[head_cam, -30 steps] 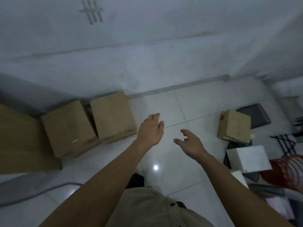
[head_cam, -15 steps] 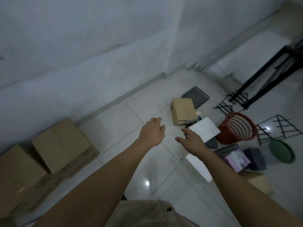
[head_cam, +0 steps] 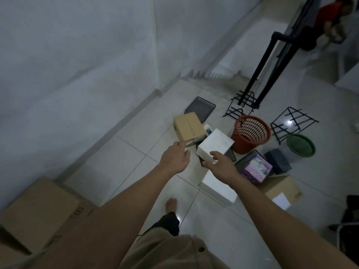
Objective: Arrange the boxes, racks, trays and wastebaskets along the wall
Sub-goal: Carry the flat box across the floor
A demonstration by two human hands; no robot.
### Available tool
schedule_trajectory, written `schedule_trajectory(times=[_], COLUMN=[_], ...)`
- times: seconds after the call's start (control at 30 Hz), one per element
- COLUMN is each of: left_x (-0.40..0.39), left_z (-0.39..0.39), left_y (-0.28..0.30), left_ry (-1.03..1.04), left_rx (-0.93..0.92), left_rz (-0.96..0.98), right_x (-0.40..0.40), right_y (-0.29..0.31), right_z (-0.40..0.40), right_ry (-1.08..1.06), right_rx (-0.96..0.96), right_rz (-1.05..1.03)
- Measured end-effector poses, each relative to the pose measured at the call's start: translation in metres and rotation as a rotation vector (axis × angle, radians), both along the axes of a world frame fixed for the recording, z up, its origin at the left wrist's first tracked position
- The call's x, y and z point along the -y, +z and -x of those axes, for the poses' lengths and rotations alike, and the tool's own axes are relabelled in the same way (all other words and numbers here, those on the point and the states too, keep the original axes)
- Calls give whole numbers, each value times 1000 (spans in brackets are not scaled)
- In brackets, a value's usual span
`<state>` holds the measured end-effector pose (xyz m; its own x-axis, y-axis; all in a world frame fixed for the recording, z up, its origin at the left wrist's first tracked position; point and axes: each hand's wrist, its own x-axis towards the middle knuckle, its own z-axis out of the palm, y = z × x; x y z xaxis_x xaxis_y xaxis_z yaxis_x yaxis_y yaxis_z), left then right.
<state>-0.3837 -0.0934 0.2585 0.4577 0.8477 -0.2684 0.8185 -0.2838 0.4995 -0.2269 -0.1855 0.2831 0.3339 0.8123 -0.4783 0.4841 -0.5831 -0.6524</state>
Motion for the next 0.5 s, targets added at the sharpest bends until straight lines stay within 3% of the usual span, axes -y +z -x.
schedule_trajectory(times=[0.23,0.5], left_x=[-71,-178], left_z=[-32,-56], left_y=[-20,-49], left_ry=[15,171], left_rx=[30,115], left_rz=[46,145], right_x=[-72,-195], right_y=[-19,-53], right_z=[-27,-52], right_ry=[-8,32], right_rx=[-6,-18], right_rz=[9,97])
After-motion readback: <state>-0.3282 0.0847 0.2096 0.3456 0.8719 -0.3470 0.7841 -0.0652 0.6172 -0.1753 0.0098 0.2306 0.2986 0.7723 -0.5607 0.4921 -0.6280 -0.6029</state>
